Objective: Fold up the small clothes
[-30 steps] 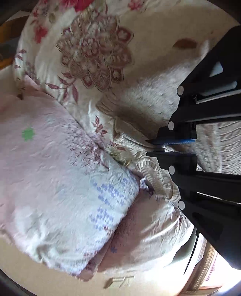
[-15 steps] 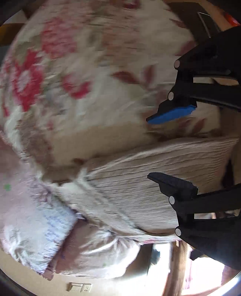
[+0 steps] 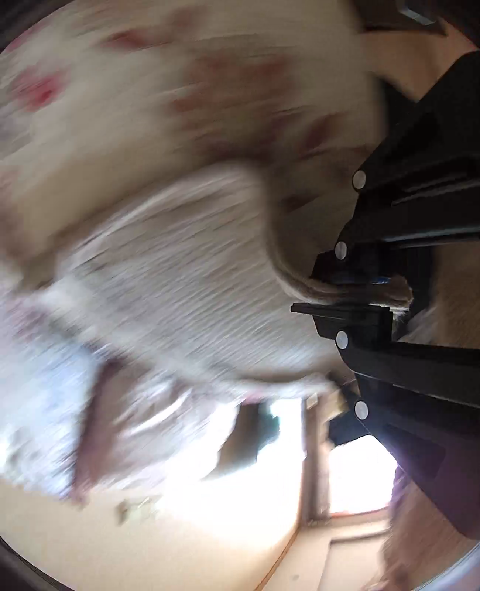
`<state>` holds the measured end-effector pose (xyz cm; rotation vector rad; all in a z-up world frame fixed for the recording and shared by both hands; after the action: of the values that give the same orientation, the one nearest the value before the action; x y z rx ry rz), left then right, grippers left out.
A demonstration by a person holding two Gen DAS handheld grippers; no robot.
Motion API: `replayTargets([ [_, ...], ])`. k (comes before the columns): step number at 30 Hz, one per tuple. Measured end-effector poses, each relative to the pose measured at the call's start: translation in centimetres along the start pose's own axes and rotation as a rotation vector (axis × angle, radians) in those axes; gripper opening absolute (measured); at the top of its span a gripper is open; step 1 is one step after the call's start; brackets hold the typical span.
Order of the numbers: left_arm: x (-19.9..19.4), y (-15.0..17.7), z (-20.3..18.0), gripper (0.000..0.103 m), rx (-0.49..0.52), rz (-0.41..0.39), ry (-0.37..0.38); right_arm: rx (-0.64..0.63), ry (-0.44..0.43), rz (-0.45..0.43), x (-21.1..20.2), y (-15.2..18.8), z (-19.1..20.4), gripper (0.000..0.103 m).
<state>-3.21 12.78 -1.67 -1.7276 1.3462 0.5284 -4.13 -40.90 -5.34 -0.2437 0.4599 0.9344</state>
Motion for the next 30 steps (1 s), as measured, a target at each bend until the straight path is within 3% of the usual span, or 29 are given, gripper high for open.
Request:
replayTargets([
  [3,-0.8,-7.0,0.3,0.006,0.028,-0.127,0.033,-0.067,-0.068,-0.115,-0.8,-5.7,4.4,0.008],
  [5,-0.6,-12.2,0.6,0.007,0.033,-0.206,0.022,-0.070,-0.051,-0.213,-0.1,-10.6,7.0,0.009],
  [6,0.0,-15.0,1.0,0.009,0.025,-0.239,0.018,-0.024,-0.037,-0.286,0.5,-13.6,7.7,0.019],
  [7,0.8,-17.3,1.4,0.013,0.009,-0.257,0.016,0.009,-0.033,-0.320,0.9,-15.2,7.8,0.037],
  [8,1.5,-18.7,1.9,0.017,-0.009,-0.258,-0.007,0.058,0.003,-0.355,1.6,-17.1,7.5,0.080],
  [9,2.5,-19.9,2.6,0.022,-0.044,-0.239,-0.055,0.088,0.040,-0.383,2.1,-18.0,7.2,0.089],
  [11,3.3,-20.9,3.7,0.037,-0.107,-0.213,-0.105,0.147,0.077,-0.401,3.0,-18.4,6.6,0.089],
  [14,3.5,-20.3,4.7,0.048,-0.114,-0.193,-0.074,0.148,0.096,-0.371,3.9,-16.8,5.7,0.089],
  [16,4.4,-19.6,5.2,0.048,-0.105,-0.150,-0.079,0.113,0.169,-0.382,3.7,-16.1,5.0,0.089],
  [23,8.3,-20.1,4.1,0.052,-0.104,-0.092,-0.014,0.075,0.187,-0.394,3.0,-16.6,4.5,0.089],
  [27,7.3,-20.6,3.0,0.061,-0.116,-0.190,0.068,0.027,0.220,-0.365,3.3,-16.0,4.9,0.089],
  [28,7.0,-20.6,3.0,0.062,-0.095,-0.203,0.054,0.020,0.226,-0.363,3.1,-15.9,5.0,0.089],
  [30,7.9,-20.3,3.2,0.062,-0.029,-0.139,-0.054,0.018,0.228,-0.355,3.1,-15.6,4.7,0.089],
])
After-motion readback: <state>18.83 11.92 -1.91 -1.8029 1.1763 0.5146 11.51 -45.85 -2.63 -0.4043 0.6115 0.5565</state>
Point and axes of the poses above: each gripper's, at about its wrist camera, not at the fingertips, and x roughly the way its jaws point, z to its left, y to its underside, the point moved 5 cm from there along x, roughly the way its jaws point, and after that the axes turned 9 degrees about x, right-handed, at the moved point
